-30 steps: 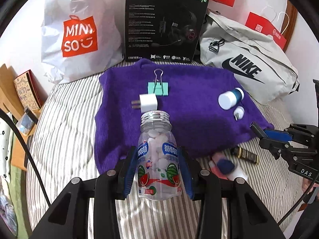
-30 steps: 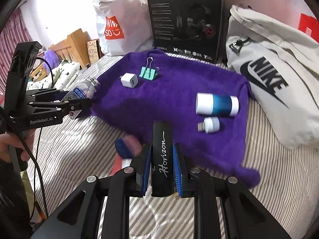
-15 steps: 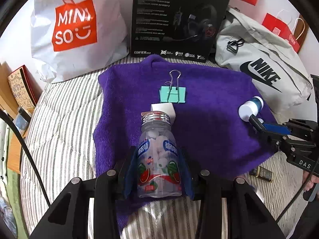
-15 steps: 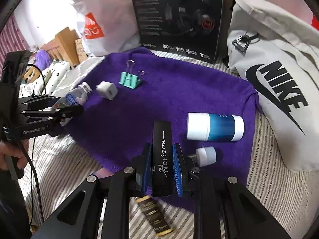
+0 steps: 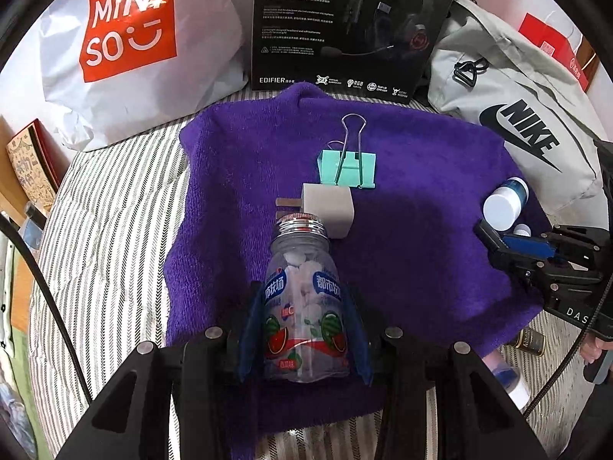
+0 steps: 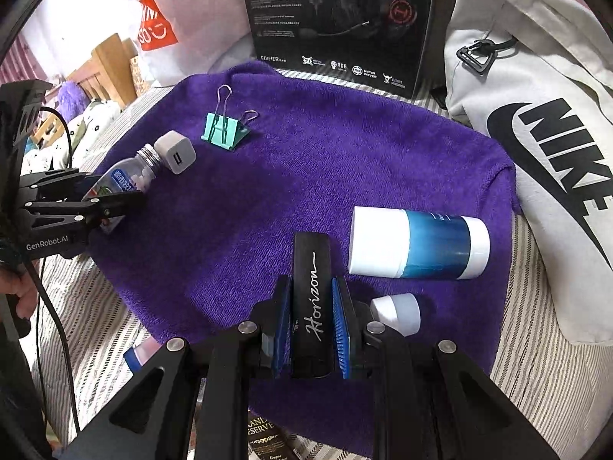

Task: Organize rigid objects
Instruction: 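Carry the candy jar and Horizon tube onto the purple towel and open both tools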

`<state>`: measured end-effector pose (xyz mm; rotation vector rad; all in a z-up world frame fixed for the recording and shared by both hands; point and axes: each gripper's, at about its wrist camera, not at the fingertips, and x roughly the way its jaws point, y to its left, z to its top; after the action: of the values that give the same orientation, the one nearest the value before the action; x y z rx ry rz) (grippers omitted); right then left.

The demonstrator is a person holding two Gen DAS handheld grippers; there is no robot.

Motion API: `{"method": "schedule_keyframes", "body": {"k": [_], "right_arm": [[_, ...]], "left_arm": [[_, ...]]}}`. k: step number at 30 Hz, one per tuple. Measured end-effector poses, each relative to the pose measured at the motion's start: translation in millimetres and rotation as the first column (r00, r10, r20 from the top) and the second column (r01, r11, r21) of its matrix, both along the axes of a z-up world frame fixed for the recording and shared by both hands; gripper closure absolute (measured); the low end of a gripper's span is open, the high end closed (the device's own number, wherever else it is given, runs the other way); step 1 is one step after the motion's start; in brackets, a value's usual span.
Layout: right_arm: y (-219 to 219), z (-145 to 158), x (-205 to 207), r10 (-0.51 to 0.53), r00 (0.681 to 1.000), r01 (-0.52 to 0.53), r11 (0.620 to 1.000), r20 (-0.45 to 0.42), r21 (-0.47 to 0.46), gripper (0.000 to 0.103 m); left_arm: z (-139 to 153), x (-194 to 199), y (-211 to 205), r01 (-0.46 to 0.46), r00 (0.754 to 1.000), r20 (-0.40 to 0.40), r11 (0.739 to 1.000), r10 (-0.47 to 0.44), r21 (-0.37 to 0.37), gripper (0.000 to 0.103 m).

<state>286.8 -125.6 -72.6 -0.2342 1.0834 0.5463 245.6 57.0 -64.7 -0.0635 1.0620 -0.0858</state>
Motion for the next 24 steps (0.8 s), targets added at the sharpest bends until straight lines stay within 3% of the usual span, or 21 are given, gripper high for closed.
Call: {"method": "schedule_keyframes", "body": {"k": [14, 17, 19, 21, 24], "right_arm": [[8, 1, -1, 0.044, 0.999, -0.042, 0.997, 0.023, -0.057, 0.081], [7, 1, 0, 0.041, 0.999, -0.040, 0.998, 0.016, -0.050, 0.079], [6, 2, 0, 0.046, 0.999, -0.046, 0.998, 0.001, -0.039, 0.073], [6, 2, -1, 0.056, 0.998, -0.057, 0.998, -0.023, -0.018, 0.058], [5, 3, -6, 0.050, 0.998, -0.050, 0.998, -0.025, -0.030, 0.056]], "left_arm": [[-4, 5, -10, 0.013, 1.000, -0.012, 0.997, -0.012, 0.081, 0.064], [-4, 4, -11, 0.013, 1.000, -0.023, 0.996, -0.011, 0.084, 0.059], [-4, 2, -12, 0.019, 0.999, -0.031, 0.997, -0.017, 0.070, 0.053], [-5, 0, -14, 0.025, 0.999, -0.043, 0.997, -0.022, 0.077, 0.046], [-3, -2, -12, -0.002, 0.999, -0.051, 0.997, 0.006, 0.077, 0.046]]}}
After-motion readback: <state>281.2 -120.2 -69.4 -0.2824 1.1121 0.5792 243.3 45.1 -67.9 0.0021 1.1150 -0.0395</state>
